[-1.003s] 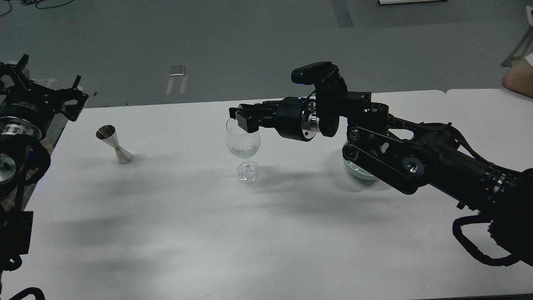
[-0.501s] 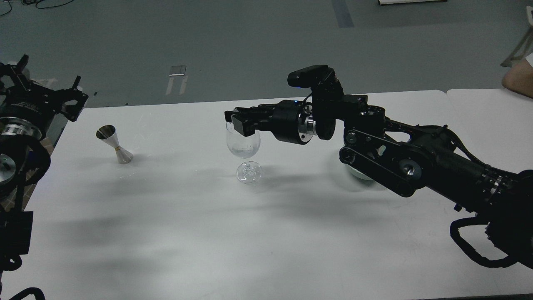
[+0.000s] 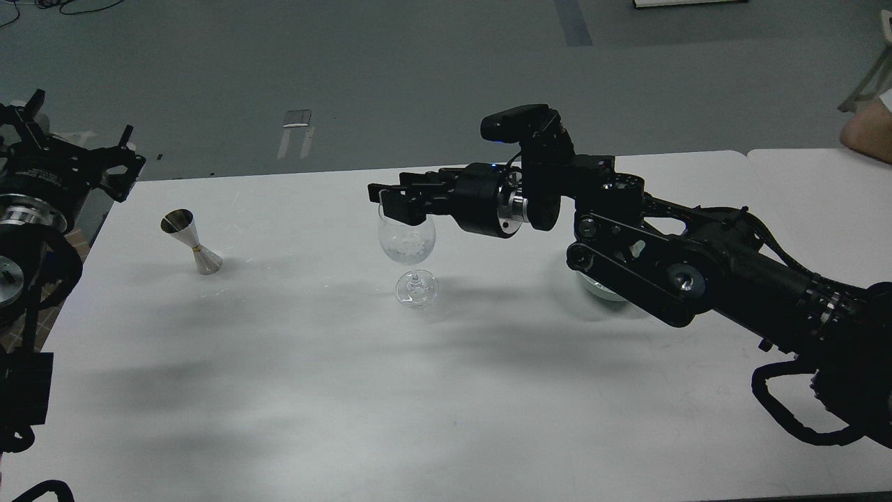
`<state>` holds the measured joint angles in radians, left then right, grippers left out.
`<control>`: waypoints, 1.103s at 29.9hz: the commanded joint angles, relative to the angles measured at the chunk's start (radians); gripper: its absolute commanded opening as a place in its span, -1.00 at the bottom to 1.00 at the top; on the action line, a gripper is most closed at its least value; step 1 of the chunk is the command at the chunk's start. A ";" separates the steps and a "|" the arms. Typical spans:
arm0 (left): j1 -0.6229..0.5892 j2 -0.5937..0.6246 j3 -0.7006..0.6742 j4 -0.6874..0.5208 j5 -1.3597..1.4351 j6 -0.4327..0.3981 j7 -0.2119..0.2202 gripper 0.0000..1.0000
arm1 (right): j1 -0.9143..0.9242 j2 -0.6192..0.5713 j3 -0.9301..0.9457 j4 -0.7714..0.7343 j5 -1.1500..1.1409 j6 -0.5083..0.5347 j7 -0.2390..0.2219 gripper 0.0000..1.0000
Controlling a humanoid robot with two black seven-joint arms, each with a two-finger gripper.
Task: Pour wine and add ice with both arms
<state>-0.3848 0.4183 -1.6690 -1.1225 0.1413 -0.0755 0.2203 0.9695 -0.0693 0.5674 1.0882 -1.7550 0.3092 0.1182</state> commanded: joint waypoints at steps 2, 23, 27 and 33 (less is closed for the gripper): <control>0.001 -0.001 0.000 0.001 0.000 0.002 -0.001 0.96 | 0.003 0.002 0.054 0.005 0.005 -0.009 -0.002 0.84; -0.011 0.019 0.077 0.000 0.006 -0.061 0.028 0.95 | 0.014 -0.072 0.804 -0.014 0.452 -0.048 -0.009 1.00; -0.016 0.007 0.077 0.000 0.015 -0.092 0.014 0.95 | 0.020 -0.107 0.804 -0.021 0.565 -0.048 -0.009 1.00; -0.028 -0.010 0.078 0.000 0.041 -0.122 -0.004 0.95 | 0.009 -0.144 0.859 -0.059 0.680 -0.047 -0.009 1.00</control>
<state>-0.4089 0.4089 -1.5909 -1.1236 0.1668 -0.1931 0.2249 0.9868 -0.2035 1.3927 1.0532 -1.1299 0.2597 0.1091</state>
